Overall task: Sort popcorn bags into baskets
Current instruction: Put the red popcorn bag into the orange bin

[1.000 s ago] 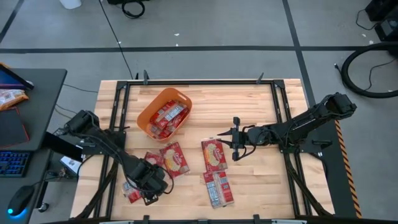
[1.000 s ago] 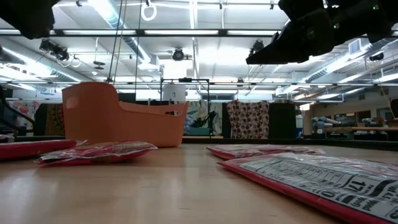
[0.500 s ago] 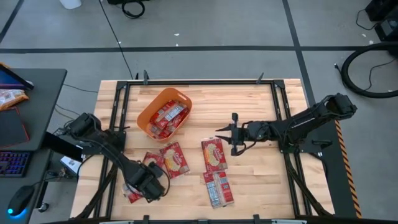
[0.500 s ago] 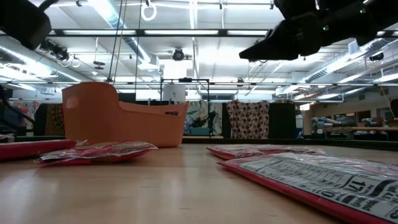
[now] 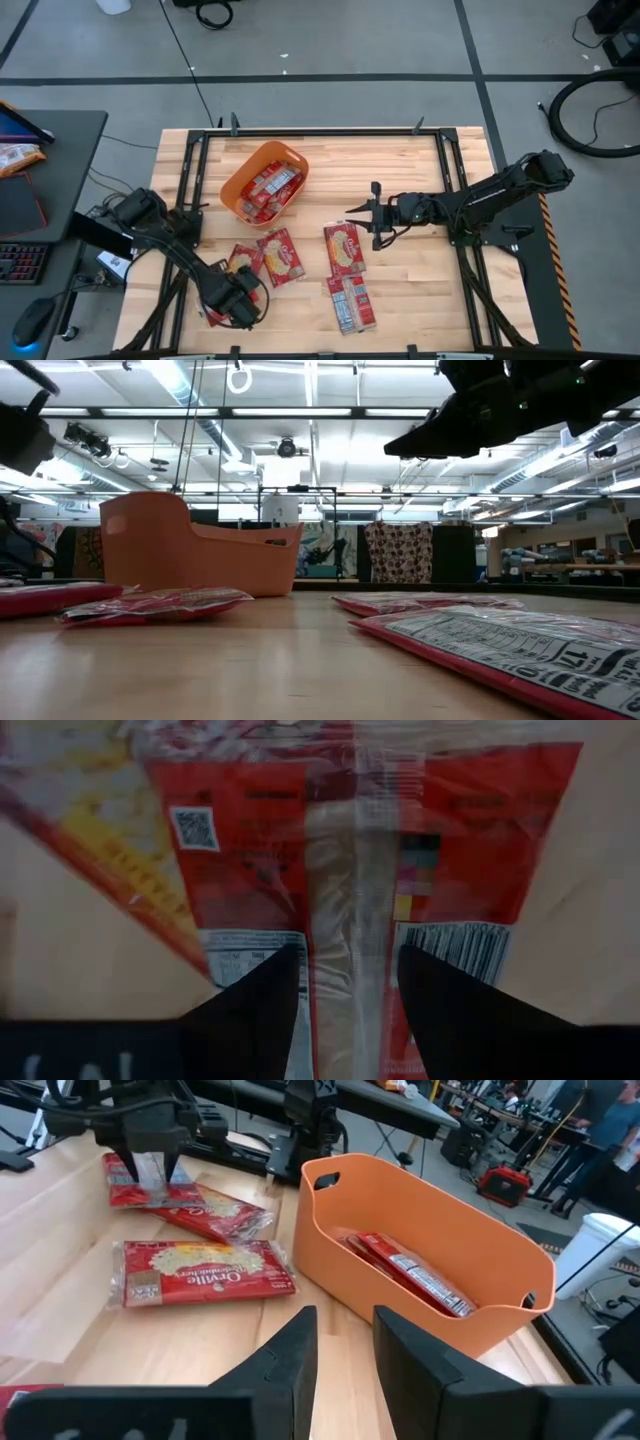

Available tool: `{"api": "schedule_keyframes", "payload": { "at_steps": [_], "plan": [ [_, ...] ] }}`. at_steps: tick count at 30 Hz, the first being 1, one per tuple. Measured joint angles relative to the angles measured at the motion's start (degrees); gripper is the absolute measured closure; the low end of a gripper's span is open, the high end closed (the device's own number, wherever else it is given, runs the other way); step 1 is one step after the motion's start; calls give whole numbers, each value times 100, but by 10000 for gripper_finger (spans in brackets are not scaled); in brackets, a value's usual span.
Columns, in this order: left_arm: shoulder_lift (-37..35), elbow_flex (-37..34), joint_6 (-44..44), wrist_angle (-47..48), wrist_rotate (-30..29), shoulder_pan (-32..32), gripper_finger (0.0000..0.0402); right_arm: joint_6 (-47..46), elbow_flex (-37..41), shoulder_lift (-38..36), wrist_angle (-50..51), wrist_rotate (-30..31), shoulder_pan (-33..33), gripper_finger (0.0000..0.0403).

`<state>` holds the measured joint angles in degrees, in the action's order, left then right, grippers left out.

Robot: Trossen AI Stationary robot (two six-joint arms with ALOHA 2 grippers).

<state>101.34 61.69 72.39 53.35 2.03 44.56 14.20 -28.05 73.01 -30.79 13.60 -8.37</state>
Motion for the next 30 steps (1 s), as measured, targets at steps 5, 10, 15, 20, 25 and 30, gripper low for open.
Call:
{"api": "schedule_keyframes", "payload": {
  "at_steps": [5, 10, 15, 20, 25, 30],
  "plan": [
    [54, -15, -3, -38, -33, 1, 253, -52, 0, 0, 35, -1, 1, 298],
    [56, -17, 45, -16, -67, -38, 331, -52, 0, 0, 87, -1, 1, 298],
    [-21, -13, 18, -76, 42, -128, 392, -51, 0, 0, 93, 1, 1, 298],
    [-452, -13, -101, -90, 280, -381, 393, -52, 0, 0, 92, 3, 1, 298],
    [-1010, -13, -104, -86, 280, -676, 397, -72, 0, 0, 92, 3, 1, 298],
    [-1537, -13, -138, -96, 91, -979, 398, -110, 0, 0, 92, 4, 0, 298]
  ]
}}
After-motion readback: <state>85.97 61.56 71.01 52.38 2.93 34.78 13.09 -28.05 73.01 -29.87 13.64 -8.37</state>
